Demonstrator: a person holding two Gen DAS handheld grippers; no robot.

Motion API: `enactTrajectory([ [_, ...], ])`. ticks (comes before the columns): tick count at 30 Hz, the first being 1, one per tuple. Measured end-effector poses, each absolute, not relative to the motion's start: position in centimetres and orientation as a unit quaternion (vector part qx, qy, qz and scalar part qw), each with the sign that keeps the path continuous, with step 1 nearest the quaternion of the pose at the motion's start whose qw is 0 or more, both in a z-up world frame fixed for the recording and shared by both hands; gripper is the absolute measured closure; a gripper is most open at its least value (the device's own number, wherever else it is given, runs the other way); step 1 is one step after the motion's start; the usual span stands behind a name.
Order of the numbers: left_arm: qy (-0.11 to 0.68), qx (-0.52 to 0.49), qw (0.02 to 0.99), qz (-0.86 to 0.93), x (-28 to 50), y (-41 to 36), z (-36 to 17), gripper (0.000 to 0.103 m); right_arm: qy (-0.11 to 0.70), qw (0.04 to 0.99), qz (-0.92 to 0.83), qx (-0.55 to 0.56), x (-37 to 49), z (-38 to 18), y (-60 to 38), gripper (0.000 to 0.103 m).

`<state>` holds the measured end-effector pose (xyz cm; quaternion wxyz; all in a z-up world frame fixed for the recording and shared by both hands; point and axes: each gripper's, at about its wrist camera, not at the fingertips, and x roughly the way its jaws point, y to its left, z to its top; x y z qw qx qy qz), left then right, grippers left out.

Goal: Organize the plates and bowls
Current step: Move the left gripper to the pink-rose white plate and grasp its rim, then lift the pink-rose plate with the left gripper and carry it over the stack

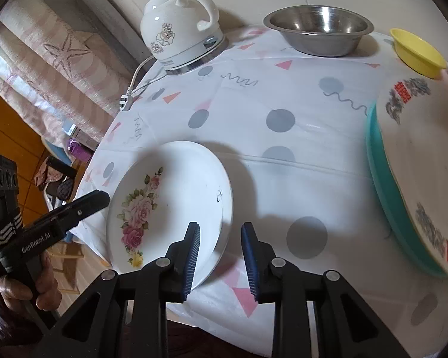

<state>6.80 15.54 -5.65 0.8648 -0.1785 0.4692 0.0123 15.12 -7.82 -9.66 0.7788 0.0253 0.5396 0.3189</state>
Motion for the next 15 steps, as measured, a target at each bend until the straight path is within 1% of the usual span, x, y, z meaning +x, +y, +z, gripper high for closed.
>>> enactTrajectory([
  [2, 0.477, -0.177, 0.861, 0.002, 6.9, 15.4, -6.2, 0.072, 0.539, 0.782, 0.313, 0.027, 14.8, -9.7, -7.8, 0.077],
  [10, 0.497, -0.163, 0.852, -0.029, 7.7, 15.0, -8.0, 0.08, 0.54, 0.789, 0.29, 0.038, 13.8, -10.1, -7.9, 0.082],
  [15, 0.497, -0.143, 0.855, -0.04, 8.4, 14.3, -8.6, 0.082, 0.539, 0.791, 0.286, 0.039, 13.6, -10.7, -7.2, 0.085],
])
